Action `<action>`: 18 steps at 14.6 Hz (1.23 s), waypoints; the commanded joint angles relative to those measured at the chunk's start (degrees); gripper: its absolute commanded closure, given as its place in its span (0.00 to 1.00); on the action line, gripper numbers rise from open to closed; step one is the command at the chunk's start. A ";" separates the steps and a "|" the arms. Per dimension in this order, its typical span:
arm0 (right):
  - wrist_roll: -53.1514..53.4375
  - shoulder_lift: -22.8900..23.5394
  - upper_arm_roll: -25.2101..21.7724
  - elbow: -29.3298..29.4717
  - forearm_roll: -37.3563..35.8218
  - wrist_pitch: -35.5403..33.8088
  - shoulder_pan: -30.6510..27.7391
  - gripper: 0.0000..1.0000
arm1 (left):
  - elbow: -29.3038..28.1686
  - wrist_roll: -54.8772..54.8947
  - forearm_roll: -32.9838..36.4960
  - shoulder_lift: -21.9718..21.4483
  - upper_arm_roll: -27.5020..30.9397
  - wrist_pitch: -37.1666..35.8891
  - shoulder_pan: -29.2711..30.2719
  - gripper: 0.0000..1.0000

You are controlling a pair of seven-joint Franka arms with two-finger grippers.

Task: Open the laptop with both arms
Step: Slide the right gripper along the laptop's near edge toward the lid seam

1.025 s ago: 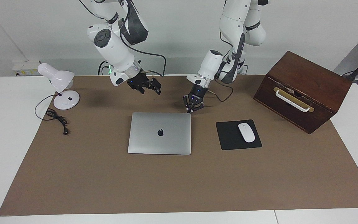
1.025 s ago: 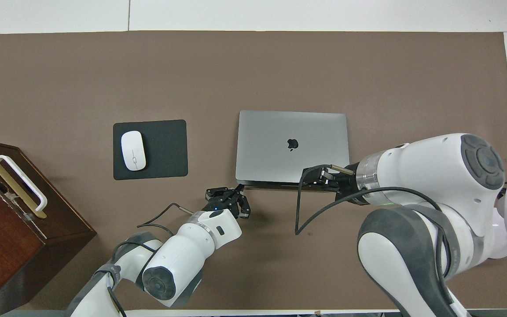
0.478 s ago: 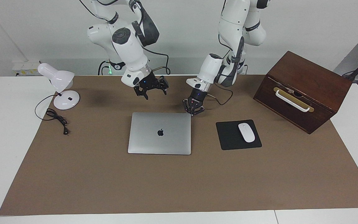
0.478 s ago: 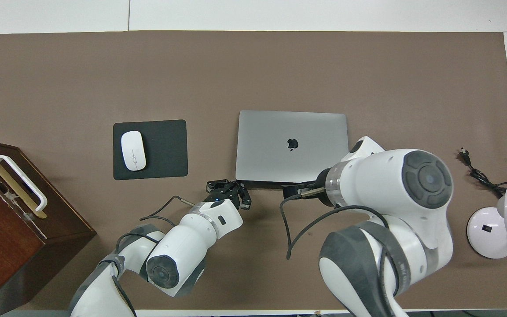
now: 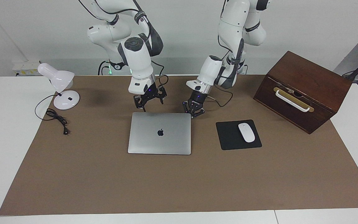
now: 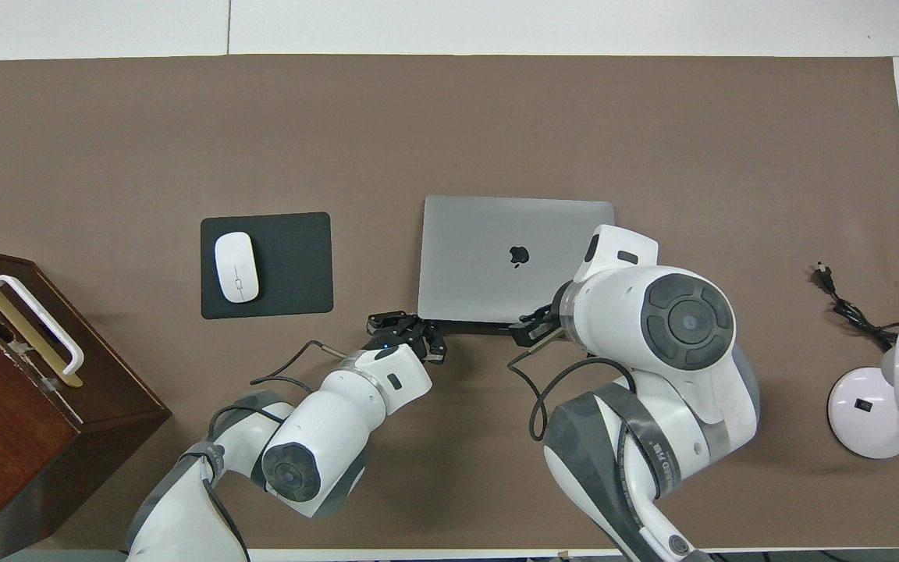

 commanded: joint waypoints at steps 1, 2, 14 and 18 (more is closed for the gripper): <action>-3.01 0.70 0.09 -0.48 -3.86 2.06 1.63 0.00 | 1.19 0.88 -0.33 2.41 -0.10 1.21 0.24 1.00; -3.01 0.96 0.08 -0.66 -8.23 2.15 2.78 0.00 | 1.19 0.88 -0.24 2.41 -0.10 1.21 0.24 1.00; -3.01 6.41 0.08 -2.94 -19.17 12.08 2.44 0.00 | 1.54 4.13 -0.15 3.20 -0.01 1.21 0.24 1.00; -2.93 6.24 0.08 -2.68 -19.17 10.77 2.96 0.00 | 1.54 4.66 -0.24 3.29 0.08 1.21 0.24 1.00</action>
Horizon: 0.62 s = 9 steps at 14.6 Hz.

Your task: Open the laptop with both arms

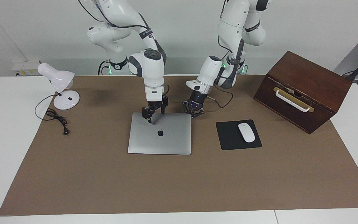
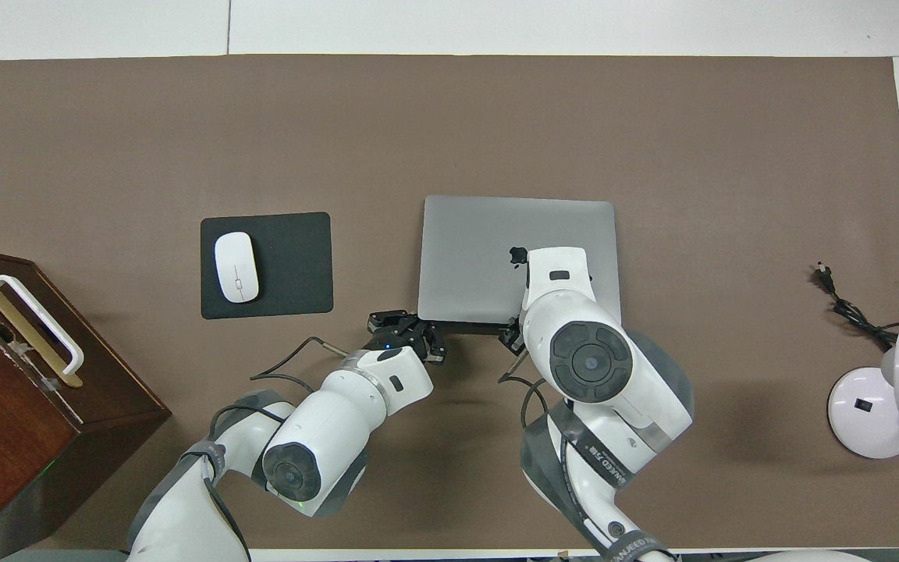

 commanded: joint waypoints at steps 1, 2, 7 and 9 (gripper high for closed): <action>-0.95 -0.34 0.33 0.28 -1.39 -1.28 -0.32 0.00 | 1.42 1.46 -0.24 3.08 0.11 0.95 0.24 1.00; -1.12 -0.43 0.42 1.85 -1.39 -4.25 -0.32 0.00 | 1.42 1.55 -0.15 3.08 0.11 0.95 0.24 1.00; -0.86 -0.69 0.51 3.63 -0.69 -9.29 -0.05 0.00 | 1.42 1.64 -0.24 3.08 0.11 0.95 0.24 1.00; -1.21 -0.96 0.51 2.75 -0.51 -9.29 -0.05 0.00 | 1.42 1.64 -0.24 3.08 0.11 0.95 0.24 1.00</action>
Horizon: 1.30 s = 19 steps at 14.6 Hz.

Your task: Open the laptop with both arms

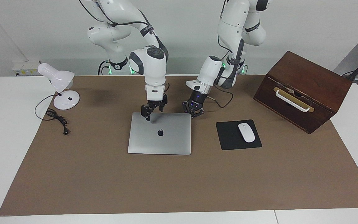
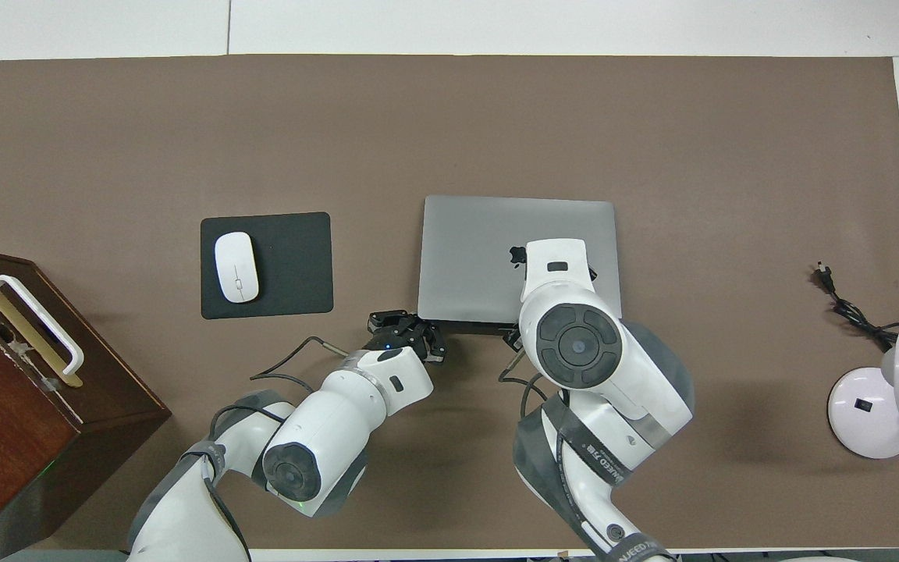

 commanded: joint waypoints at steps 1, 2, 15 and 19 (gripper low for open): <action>-1.19 -0.65 0.33 -1.47 -0.40 -0.52 -0.46 0.00 | 1.42 1.38 -0.24 3.15 0.11 0.91 0.25 1.00; -1.10 -0.65 0.33 -1.91 -0.31 -0.52 -0.29 0.00 | 1.42 1.38 -0.24 3.06 0.11 0.91 0.25 1.00; -2.33 0.49 0.41 -2.53 3.12 2.98 -0.20 0.00 | 1.42 1.38 -0.24 3.06 0.11 0.91 0.25 1.00; -2.24 1.98 0.41 -2.53 3.12 6.50 -0.20 0.00 | 1.42 1.47 -0.24 3.06 0.11 0.91 0.25 1.00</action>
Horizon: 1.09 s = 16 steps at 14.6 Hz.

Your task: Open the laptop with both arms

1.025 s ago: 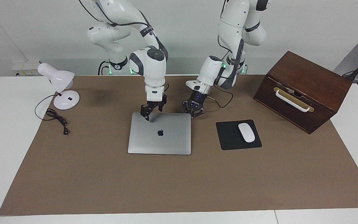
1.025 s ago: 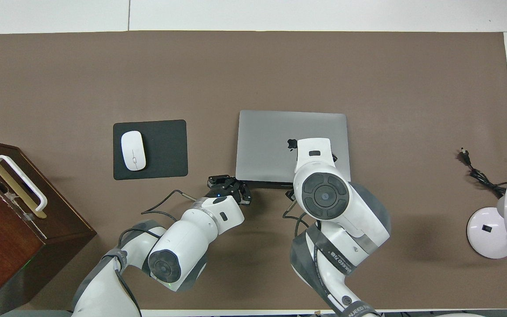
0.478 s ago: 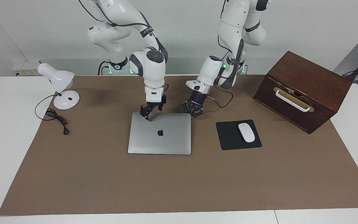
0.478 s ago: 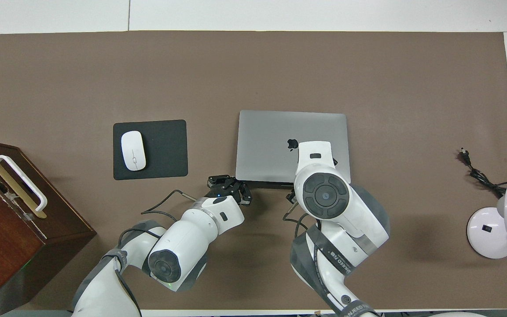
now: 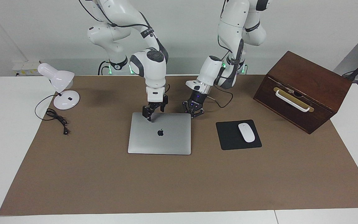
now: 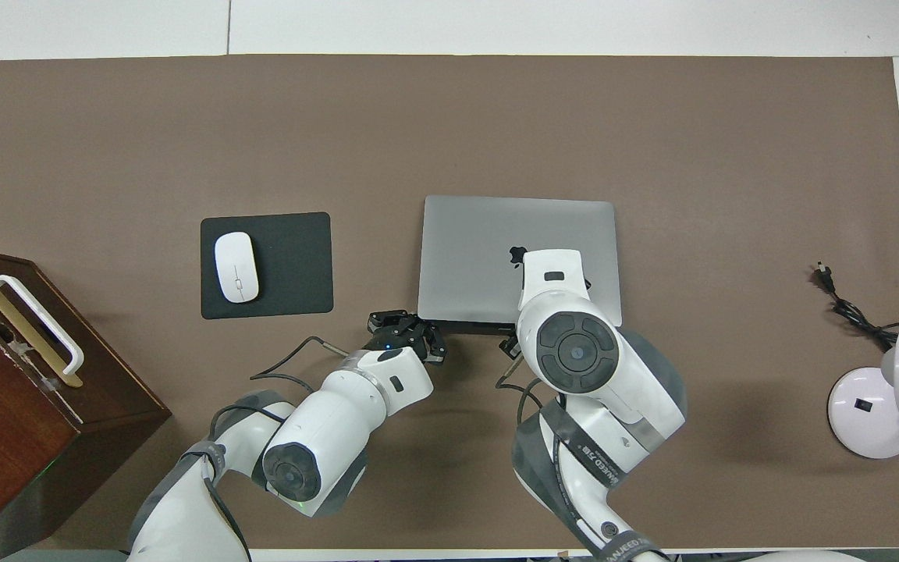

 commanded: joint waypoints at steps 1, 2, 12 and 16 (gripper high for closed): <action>-2.22 1.14 0.10 -0.39 1.70 2.34 -0.22 0.00 | 1.42 1.26 -0.24 3.05 0.11 0.88 0.25 1.00; -2.22 1.32 0.01 -0.48 1.62 2.34 -0.22 0.00 | 1.42 1.26 -0.15 3.05 0.11 0.88 0.25 1.00; -6.00 3.08 -0.16 0.84 -2.50 8.75 -1.54 0.00 | 1.42 1.26 -0.15 3.05 0.11 0.88 0.25 1.00; -7.05 4.39 -0.16 3.03 -6.38 9.64 -2.86 0.00 | 1.42 1.26 -0.15 3.05 0.11 0.88 0.25 1.00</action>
